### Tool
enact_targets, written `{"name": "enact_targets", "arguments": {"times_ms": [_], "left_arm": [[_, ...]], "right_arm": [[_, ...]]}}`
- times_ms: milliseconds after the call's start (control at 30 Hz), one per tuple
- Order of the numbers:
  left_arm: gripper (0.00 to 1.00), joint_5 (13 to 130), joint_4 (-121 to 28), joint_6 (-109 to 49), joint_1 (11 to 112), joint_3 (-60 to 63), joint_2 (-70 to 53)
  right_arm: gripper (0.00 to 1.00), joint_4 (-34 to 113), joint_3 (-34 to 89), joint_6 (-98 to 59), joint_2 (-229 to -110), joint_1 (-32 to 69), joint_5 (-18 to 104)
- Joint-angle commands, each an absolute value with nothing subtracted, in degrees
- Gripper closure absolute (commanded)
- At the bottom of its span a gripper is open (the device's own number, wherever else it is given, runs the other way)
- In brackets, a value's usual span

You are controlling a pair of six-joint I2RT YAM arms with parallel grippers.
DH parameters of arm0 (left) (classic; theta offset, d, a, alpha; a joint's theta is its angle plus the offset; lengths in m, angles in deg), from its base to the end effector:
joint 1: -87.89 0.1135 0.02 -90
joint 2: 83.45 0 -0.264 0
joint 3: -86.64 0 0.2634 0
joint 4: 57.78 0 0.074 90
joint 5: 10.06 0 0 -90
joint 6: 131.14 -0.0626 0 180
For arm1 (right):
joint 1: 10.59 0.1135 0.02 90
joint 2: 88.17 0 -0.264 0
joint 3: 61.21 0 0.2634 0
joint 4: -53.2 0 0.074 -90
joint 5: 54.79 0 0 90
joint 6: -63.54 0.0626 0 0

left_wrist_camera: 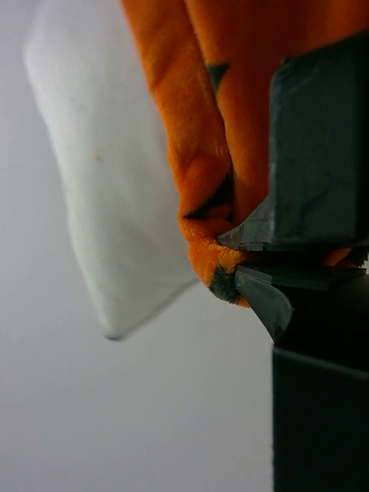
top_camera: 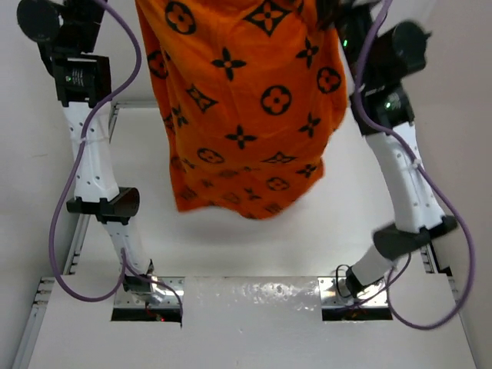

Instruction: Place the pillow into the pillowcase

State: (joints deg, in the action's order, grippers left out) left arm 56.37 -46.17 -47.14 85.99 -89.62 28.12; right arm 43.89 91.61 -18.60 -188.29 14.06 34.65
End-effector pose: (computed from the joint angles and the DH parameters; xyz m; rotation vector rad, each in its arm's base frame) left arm 0.3076 -0.0352 0.7022 0.4395 0.6059 -0.0643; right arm 0.2959 0.1351 0.6768 -0.1110 0.8164 0.5315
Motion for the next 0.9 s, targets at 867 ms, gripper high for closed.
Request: {"name": "enact_targets", "arguments": {"times_ms": [867], "left_arm": [[1.00,56.38,-37.95,-43.44,85.78,-77.25,21.18]], "right_arm": [[1.00,60.81,50.25,-21.96,-164.27,13.58,28.88]]}}
